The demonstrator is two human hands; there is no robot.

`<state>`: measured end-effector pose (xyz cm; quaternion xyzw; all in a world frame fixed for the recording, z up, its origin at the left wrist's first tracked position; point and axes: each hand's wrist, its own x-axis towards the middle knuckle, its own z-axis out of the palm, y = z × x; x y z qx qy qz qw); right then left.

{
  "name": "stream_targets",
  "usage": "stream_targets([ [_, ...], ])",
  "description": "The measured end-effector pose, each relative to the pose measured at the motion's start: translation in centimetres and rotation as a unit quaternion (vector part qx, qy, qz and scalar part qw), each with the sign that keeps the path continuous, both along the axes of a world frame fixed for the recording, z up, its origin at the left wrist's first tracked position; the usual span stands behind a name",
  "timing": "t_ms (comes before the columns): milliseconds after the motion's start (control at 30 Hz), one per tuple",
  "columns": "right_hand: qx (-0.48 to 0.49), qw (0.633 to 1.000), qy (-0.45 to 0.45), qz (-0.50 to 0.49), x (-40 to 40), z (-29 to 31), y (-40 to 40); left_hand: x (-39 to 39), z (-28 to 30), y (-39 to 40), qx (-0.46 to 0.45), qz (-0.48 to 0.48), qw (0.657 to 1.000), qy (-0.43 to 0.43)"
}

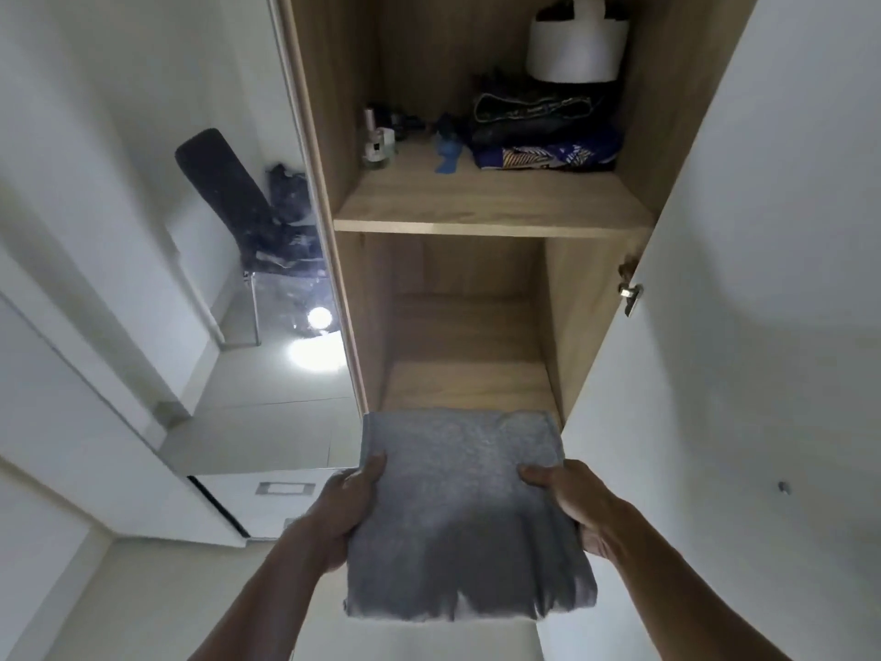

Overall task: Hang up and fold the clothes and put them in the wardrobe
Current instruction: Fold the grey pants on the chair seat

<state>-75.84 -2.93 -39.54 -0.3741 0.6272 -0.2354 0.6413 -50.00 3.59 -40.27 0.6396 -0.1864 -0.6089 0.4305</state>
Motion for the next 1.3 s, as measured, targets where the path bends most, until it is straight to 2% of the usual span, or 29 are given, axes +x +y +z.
stream_targets([
  [133, -0.023, 1.0, 0.016, -0.009, 0.7, -2.6, -8.0, -0.1, -3.5, -9.0, -0.011, 0.028, 0.999, -0.03],
  [267, -0.065, 0.997, 0.018, -0.029, 1.7, -8.0, -19.9, 0.4, -9.4, -20.8, -0.042, 0.049, 0.996, -0.055],
  [367, -0.092, 0.995, 0.02, -0.027, 2.7, -12.5, -29.5, 0.8, -13.9, -30.2, -0.045, 0.038, 0.998, -0.034],
  [500, -0.149, 0.987, 0.028, -0.046, 4.5, -18.0, -40.7, 2.4, -18.3, -41.2, -0.096, 0.045, 0.991, -0.085],
  [633, -0.185, 0.982, 0.008, -0.043, 5.8, -22.4, -49.2, 3.2, -20.8, -49.0, -0.092, 0.023, 0.994, -0.06],
  [833, -0.204, 0.978, 0.014, -0.037, 7.2, -24.7, -57.2, 4.9, -22.9, -56.8, -0.115, -0.012, 0.987, -0.109],
  [1000, -0.203, 0.979, 0.01, 0.001, 8.0, -25.1, -61.2, 5.8, -24.3, -61.0, -0.149, 0.009, 0.978, -0.144],
  [1200, -0.19, 0.981, 0.015, 0.032, 9.4, -26.7, -65.4, 7.5, -25.6, -65.9, -0.152, 0.001, 0.945, -0.289],
  [1300, -0.212, 0.976, 0.053, 0.019, 9.5, -27.7, -67.0, 8.7, -26.5, -67.9, -0.116, -0.016, 0.923, -0.366],
])
